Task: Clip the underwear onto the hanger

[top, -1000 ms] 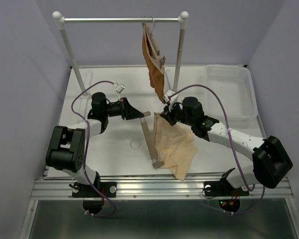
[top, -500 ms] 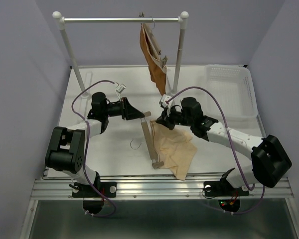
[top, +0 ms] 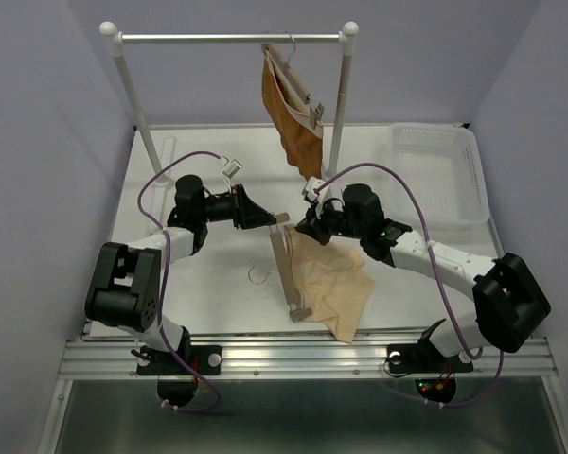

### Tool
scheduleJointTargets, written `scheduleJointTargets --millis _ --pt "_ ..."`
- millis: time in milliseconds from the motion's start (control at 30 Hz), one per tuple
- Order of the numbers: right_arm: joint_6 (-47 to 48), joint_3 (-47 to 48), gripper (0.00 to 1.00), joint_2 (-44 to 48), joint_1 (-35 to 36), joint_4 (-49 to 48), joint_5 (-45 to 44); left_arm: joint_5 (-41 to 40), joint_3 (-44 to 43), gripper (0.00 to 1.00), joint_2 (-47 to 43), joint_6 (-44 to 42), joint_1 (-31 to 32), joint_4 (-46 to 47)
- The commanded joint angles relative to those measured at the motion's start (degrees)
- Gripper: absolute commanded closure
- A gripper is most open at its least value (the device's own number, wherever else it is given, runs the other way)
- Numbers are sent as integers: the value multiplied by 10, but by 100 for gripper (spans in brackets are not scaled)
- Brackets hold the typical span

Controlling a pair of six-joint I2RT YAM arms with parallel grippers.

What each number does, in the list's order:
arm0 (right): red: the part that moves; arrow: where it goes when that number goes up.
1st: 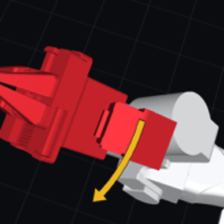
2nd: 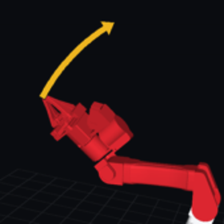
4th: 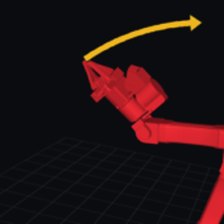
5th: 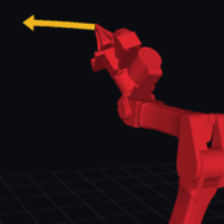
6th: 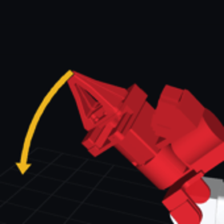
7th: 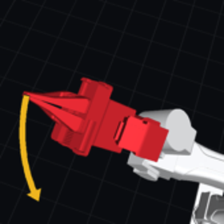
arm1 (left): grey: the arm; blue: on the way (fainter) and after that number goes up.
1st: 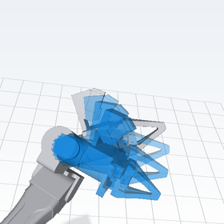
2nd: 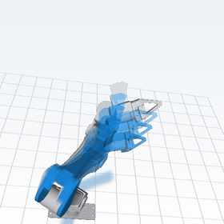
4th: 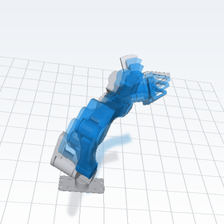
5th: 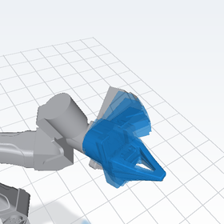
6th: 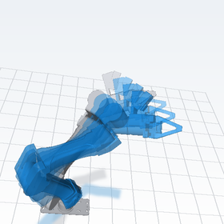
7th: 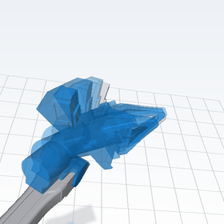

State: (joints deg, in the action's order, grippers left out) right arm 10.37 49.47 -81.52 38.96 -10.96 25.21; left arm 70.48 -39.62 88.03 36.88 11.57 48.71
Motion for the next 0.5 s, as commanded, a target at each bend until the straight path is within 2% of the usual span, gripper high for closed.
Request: scheduleJointTargets --millis 0,467 --pt "-11 26 99 14 -4 -37 -8 19 -5 100 -24 -8 3 35" --pt "-30 21 99 30 -4 -57 -33 19 -2 100 -16 -11 4 36"
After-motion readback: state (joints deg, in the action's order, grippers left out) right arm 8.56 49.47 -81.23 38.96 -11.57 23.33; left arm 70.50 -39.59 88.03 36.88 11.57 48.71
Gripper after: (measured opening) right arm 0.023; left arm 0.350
